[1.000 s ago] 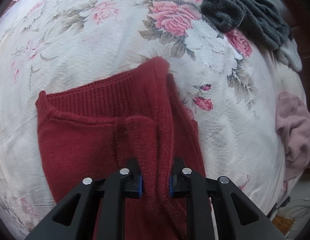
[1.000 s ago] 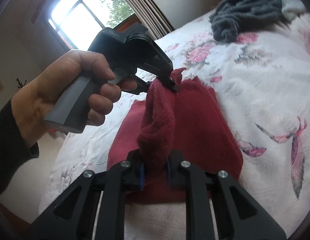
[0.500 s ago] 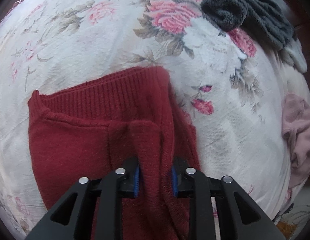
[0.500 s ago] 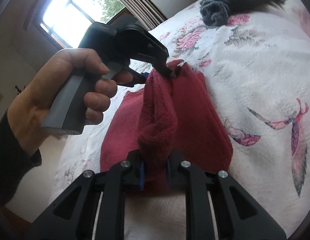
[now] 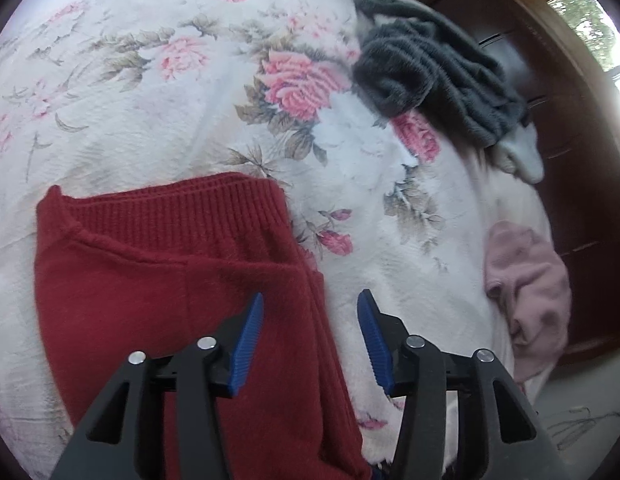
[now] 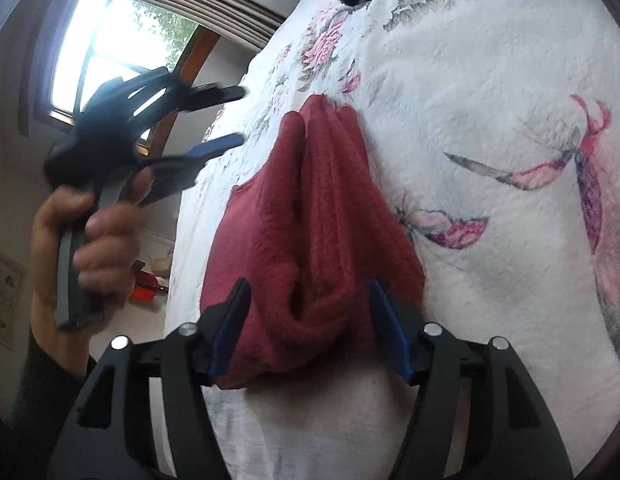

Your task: Fold small clothes

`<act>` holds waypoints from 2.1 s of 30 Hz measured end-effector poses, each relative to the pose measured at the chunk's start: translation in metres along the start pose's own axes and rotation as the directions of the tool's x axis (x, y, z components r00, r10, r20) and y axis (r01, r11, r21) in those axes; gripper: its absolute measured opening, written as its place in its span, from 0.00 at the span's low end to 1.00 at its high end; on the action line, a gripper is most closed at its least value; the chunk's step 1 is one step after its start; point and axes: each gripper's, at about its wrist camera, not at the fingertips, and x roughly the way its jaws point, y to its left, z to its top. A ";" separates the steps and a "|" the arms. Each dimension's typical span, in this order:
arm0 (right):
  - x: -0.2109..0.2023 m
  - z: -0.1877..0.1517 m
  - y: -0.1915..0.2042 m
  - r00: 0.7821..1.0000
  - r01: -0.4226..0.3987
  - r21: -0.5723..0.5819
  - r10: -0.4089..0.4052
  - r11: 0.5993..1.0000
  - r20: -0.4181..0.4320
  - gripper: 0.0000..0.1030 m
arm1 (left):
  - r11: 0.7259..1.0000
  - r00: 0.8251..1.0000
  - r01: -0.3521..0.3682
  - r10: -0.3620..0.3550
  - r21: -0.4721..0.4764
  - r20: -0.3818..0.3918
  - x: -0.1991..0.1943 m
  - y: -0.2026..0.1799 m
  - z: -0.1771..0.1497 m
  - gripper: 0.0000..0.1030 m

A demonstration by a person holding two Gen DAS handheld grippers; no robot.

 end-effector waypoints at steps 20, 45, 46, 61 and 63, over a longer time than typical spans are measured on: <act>0.004 0.018 -0.002 0.977 -0.149 0.085 0.160 0.985 -0.141 0.72 | 0.969 0.974 0.224 -0.228 -0.104 -0.021 -0.066 0.106 -0.137 0.64; 0.044 0.098 0.029 0.908 -0.004 -0.126 -0.049 0.992 -0.415 0.12 | 0.915 0.909 0.390 -0.400 -0.102 -0.119 -0.034 0.088 -0.159 0.65; 0.043 0.100 0.026 0.914 0.027 -0.135 -0.079 0.990 -0.398 0.11 | 0.916 0.909 0.385 -0.397 -0.114 -0.127 -0.028 0.089 -0.160 0.65; 0.048 0.138 0.050 0.934 0.139 -0.255 -0.212 0.957 -0.287 0.51 | 0.908 0.898 0.383 -0.409 -0.171 -0.159 -0.003 0.099 -0.170 0.66; 0.067 0.139 0.050 0.918 0.183 -0.296 -0.271 0.938 -0.291 0.09 | 0.911 0.900 0.380 -0.403 -0.159 -0.163 -0.006 0.097 -0.171 0.66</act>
